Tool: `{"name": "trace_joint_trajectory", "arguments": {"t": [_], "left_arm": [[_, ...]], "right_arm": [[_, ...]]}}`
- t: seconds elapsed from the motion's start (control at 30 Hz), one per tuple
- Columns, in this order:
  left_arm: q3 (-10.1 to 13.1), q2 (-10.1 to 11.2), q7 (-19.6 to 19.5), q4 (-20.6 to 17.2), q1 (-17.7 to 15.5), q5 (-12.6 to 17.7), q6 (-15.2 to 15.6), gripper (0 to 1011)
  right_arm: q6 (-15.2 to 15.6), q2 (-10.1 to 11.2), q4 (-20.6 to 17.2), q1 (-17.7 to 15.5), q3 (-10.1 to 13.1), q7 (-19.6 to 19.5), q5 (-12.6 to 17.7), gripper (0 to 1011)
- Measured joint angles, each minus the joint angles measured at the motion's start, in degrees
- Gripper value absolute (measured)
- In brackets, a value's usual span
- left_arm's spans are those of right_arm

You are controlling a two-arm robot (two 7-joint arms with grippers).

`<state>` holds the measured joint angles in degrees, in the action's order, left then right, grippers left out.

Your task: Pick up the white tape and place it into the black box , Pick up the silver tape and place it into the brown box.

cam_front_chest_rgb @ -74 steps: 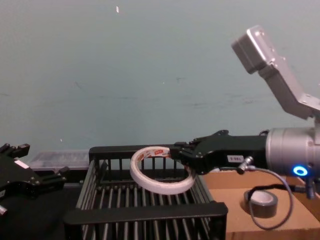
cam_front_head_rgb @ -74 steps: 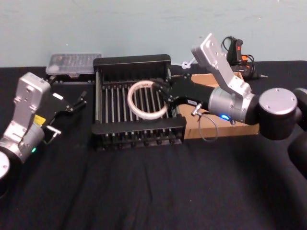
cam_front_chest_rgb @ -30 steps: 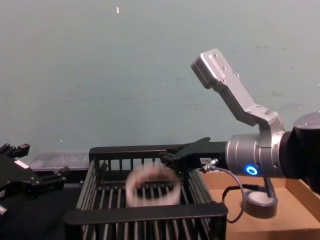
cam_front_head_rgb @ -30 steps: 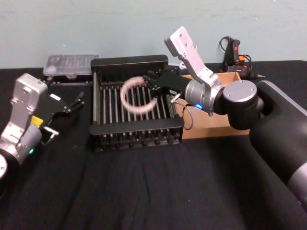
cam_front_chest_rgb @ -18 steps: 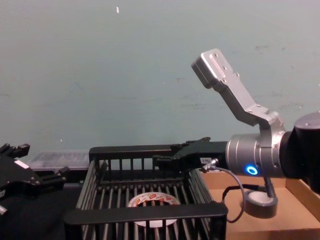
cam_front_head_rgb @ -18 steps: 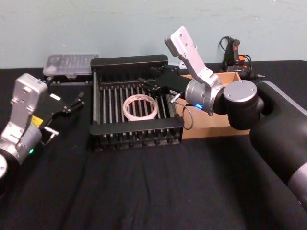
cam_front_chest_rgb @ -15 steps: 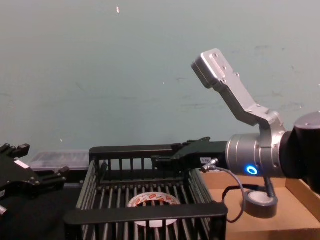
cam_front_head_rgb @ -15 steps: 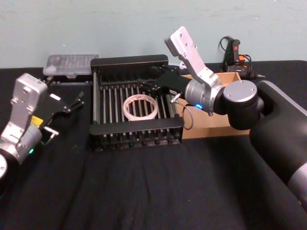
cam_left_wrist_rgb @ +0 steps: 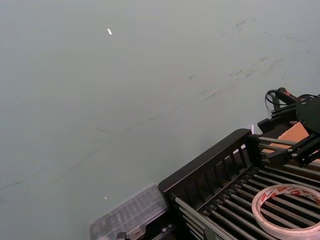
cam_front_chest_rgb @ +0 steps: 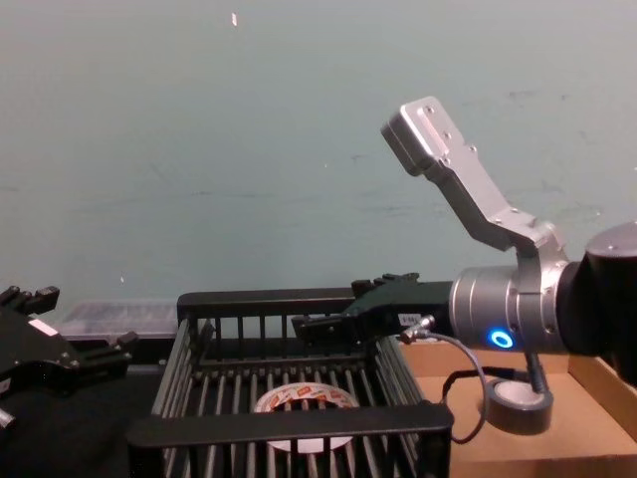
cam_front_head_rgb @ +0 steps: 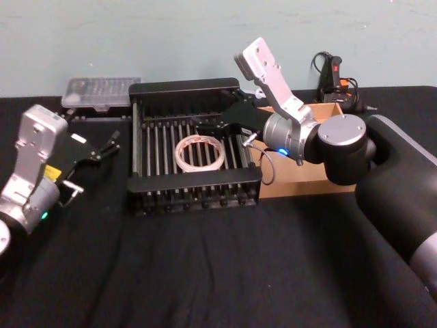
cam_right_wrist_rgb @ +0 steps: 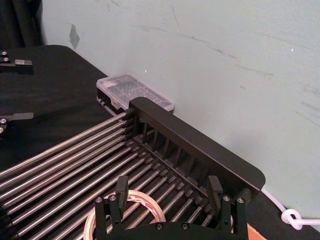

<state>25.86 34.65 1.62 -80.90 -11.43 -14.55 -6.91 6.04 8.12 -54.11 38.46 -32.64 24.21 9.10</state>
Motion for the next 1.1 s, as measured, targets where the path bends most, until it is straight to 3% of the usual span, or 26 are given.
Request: {"name": "trace_joint_trajectory", "arguments": {"t": [0.37,0.53,0.77,1.1], "left_arm": [[0.0,0.0,0.0,0.0,0.0,0.0,0.0,1001],[0.0,0.0,0.0,0.0,0.0,0.0,0.0,1001],[0.0,0.0,0.0,0.0,0.0,0.0,0.0,1001],[0.0,0.0,0.0,0.0,0.0,0.0,0.0,1001]], "right_arm": [[0.01,0.0,0.0,0.0,0.0,0.0,0.0,1002],[0.1,0.59,-1.99,-1.08,0.93,0.98,0.1,1002],[0.96,2.45,-7.26,-3.51,2.37,2.29,0.87,1002],[2.42,7.61,-18.24,-9.22,5.25,3.14,3.51,1002]]}}
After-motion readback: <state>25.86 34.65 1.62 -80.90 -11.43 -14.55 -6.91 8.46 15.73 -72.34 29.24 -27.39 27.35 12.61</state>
